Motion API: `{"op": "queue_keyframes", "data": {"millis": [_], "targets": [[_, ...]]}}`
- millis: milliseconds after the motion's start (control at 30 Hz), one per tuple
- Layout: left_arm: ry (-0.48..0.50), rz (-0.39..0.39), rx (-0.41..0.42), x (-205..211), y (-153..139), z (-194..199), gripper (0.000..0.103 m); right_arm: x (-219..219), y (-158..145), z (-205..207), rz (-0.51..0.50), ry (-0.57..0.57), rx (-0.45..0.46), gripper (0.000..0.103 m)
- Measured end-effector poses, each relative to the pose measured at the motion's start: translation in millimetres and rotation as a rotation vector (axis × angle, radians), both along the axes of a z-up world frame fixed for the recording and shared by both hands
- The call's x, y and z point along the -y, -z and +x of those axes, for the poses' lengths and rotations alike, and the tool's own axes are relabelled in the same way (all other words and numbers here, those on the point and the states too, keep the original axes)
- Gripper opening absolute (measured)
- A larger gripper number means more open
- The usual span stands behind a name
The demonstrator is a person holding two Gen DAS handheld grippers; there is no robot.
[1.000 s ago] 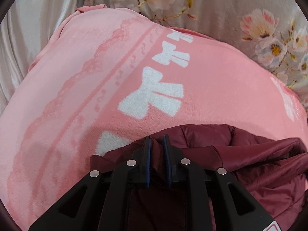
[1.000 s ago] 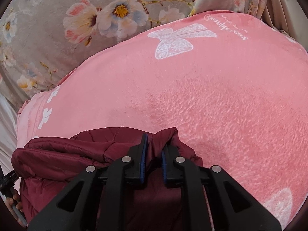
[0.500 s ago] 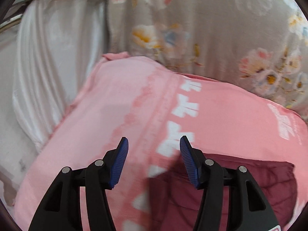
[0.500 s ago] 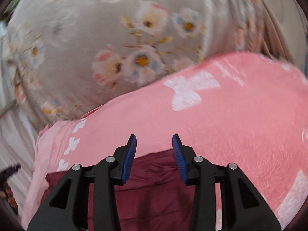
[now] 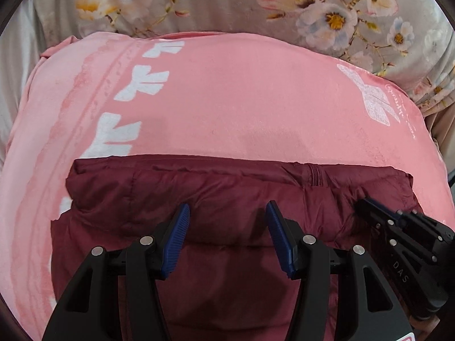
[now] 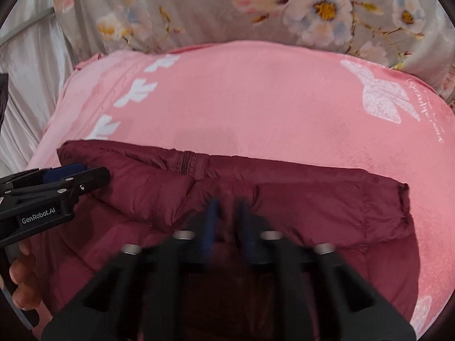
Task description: Fold large clothes
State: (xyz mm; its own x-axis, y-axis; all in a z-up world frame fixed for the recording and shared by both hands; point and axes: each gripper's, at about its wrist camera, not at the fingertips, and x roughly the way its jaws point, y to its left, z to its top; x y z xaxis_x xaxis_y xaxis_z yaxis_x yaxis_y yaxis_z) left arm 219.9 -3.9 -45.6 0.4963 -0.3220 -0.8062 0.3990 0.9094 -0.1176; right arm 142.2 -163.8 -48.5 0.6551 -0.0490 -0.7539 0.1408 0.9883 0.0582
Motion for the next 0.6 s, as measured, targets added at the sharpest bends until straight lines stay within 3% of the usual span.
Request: {"op": "queue_keyframes", "data": {"millis": [167, 333, 600], "targets": [[0.001, -0.003, 0.028, 8.6, -11.1, 15.0, 0.054, -3.6, -33.5, 0.3, -0.019, -0.024, 0.092, 0.0], [-0.036, 0.044, -0.012, 17.5, 22.1, 31.7, 0.054, -0.8, 8.7, 25.2, -0.005, -0.016, -0.003, 0.0], [-0.047, 0.076, 0.089, 25.9, 40.0, 24.7, 0.059, 5.5, 38.6, 27.1, 0.068, 0.008, -0.009, 0.0]]}}
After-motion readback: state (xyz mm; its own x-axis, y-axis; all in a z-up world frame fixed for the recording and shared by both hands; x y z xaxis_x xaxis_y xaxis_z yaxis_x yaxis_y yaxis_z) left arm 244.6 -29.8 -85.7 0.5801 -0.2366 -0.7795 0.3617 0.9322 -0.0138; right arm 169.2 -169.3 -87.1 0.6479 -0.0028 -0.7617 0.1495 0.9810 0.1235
